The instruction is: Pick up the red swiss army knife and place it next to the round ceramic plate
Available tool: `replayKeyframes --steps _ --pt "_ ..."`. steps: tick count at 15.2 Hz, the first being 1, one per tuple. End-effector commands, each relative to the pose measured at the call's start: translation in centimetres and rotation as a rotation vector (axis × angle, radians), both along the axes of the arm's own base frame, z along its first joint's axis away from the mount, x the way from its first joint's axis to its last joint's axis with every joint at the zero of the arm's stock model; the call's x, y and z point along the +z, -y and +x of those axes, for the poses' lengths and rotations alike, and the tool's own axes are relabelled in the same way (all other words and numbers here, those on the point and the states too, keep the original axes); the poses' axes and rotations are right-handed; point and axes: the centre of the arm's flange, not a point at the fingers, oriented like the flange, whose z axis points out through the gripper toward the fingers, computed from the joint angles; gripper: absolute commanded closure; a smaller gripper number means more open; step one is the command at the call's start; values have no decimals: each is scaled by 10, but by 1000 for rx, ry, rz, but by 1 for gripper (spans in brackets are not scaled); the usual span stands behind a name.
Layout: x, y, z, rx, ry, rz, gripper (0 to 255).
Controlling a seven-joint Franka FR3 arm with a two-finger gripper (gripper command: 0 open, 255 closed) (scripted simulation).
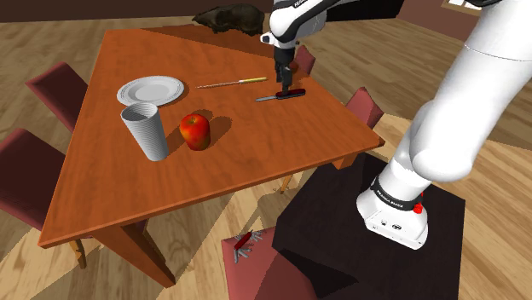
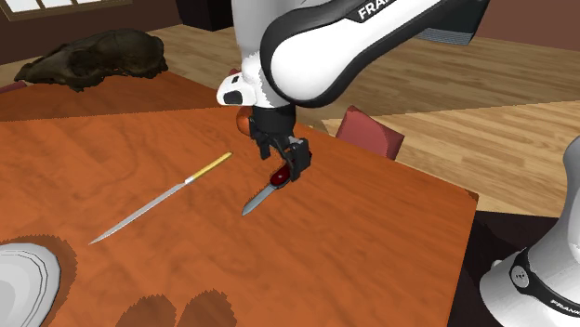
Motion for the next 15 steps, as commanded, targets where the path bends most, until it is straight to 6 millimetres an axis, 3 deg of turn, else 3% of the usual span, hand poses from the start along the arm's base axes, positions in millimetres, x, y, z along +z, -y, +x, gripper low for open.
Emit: replayKeyframes --steps 1,7,14,15 --pt "-13 1 5 20 3 -2 0" --pt "-43 2 4 20 3 -2 0" --pt "-43 2 4 20 3 -2 0" --pt "-43 2 4 20 3 -2 255"
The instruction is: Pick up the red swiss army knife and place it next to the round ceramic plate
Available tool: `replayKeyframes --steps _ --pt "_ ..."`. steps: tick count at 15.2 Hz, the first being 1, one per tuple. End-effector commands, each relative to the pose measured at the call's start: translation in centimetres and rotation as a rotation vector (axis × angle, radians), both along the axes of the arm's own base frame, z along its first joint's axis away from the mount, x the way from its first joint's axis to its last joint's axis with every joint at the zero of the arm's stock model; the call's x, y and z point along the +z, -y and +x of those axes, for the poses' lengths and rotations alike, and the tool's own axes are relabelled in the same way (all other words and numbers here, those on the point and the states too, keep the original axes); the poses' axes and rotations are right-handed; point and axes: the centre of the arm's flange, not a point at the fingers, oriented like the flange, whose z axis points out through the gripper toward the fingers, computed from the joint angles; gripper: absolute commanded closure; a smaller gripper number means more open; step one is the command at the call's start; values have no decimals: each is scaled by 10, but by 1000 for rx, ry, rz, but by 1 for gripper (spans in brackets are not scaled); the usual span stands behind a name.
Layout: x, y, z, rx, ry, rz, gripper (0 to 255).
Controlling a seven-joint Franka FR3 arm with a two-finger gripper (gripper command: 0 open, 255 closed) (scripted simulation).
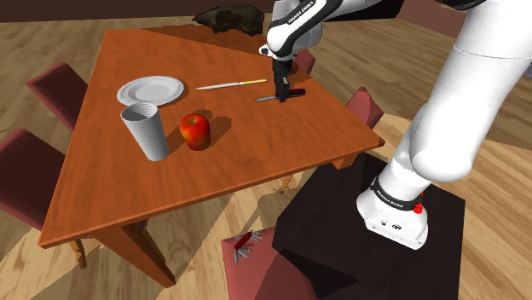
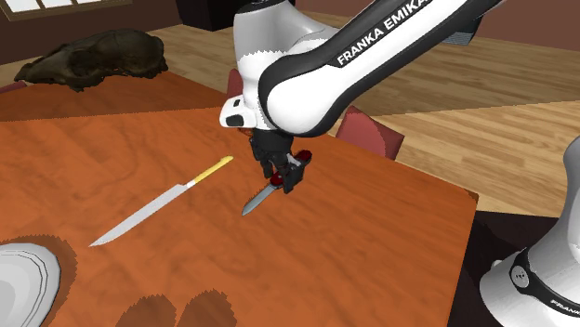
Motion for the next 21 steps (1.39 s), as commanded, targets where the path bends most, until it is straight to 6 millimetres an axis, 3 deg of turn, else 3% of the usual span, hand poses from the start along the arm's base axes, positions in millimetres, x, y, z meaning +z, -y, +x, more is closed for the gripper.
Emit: replayKeyframes --steps 1,9,21 --pt "-1 0 0 0 -2 0 255" --pt "-1 0 0 0 -2 0 255" --pt "63 0 0 0 -2 0 255"
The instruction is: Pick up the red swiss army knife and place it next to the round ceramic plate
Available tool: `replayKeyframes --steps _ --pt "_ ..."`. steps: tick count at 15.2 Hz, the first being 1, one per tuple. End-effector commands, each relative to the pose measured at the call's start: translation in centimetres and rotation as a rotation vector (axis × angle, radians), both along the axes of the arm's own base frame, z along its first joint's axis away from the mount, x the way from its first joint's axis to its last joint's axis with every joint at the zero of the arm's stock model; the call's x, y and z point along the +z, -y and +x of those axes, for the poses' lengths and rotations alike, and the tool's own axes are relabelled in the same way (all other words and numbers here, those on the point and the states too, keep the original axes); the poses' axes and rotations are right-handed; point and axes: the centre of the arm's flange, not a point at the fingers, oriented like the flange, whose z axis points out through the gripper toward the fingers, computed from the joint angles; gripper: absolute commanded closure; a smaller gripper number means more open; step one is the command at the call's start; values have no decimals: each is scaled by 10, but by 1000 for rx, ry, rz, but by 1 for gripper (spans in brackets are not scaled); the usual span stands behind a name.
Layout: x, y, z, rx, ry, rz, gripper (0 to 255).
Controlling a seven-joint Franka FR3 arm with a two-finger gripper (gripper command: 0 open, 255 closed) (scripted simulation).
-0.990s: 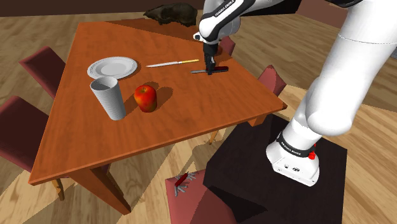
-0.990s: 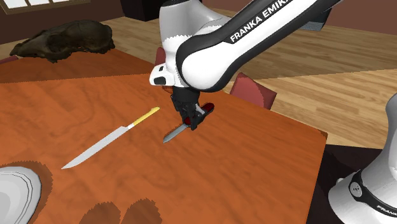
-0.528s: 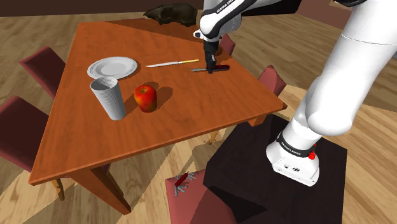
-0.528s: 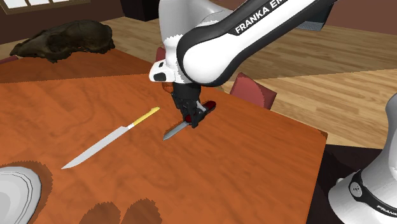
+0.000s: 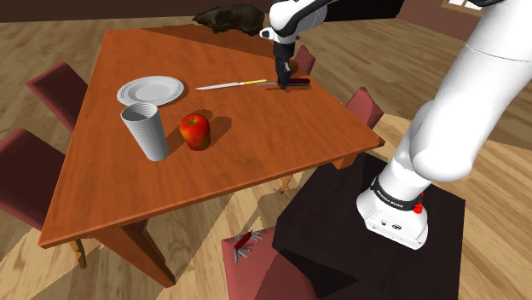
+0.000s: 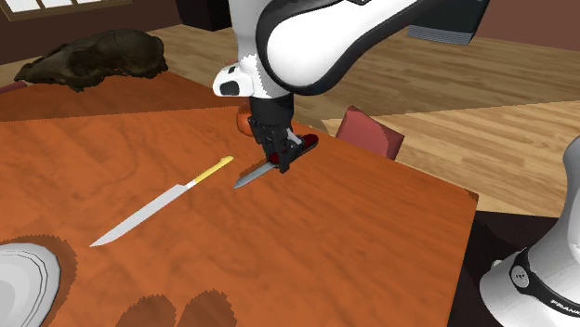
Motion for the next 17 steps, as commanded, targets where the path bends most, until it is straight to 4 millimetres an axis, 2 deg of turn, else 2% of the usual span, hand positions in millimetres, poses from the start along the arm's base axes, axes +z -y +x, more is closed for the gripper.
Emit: replayKeyframes --steps 1,5,6,17 --pt "11 0 0 0 0 0 255" --pt "32 0 0 0 0 0 255" --pt "32 0 0 0 0 0 255" --pt "33 -114 89 0 0 0 255"
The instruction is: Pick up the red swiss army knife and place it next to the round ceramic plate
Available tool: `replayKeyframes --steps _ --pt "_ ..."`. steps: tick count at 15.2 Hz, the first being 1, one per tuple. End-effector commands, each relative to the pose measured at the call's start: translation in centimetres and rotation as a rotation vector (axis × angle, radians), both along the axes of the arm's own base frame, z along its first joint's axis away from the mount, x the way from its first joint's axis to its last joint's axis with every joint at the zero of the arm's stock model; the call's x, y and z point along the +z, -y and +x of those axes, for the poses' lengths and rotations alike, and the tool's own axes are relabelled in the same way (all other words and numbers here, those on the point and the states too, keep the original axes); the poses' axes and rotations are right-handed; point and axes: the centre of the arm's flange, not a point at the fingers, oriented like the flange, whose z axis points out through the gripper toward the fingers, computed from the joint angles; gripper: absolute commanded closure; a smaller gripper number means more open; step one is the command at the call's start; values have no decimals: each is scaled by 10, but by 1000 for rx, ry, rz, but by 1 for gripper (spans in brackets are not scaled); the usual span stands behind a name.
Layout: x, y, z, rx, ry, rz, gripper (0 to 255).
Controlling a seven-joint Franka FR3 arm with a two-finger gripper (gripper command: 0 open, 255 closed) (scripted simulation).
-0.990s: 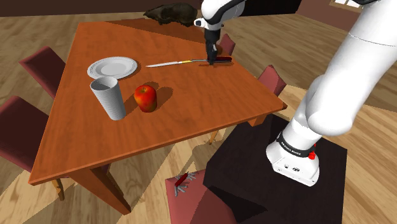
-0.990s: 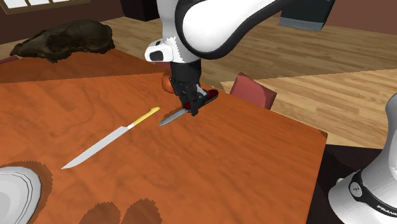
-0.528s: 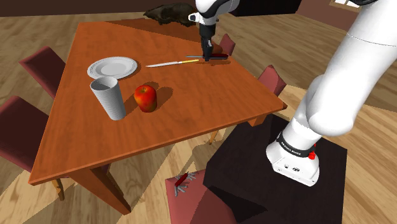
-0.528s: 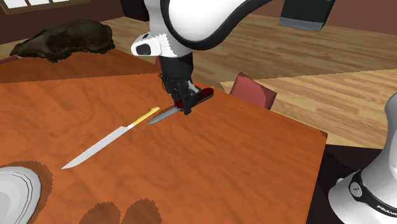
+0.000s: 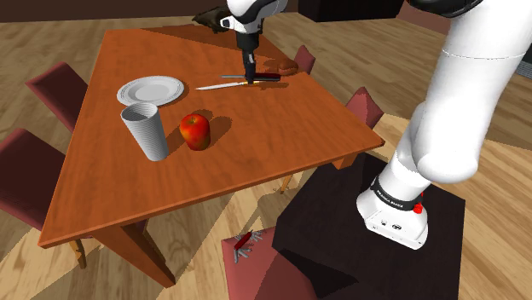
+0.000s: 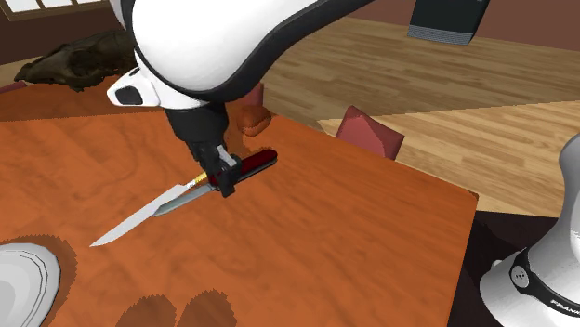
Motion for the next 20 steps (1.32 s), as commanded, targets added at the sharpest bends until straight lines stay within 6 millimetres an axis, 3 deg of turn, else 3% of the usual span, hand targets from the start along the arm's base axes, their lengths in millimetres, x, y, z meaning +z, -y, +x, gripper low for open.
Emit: replayKeyframes --steps 1,5,20 --pt "-1 -19 16 -1 -1 0 255" --pt "0 -66 53 -1 -1 0 255" --pt "-80 -66 53 -1 -1 0 255"
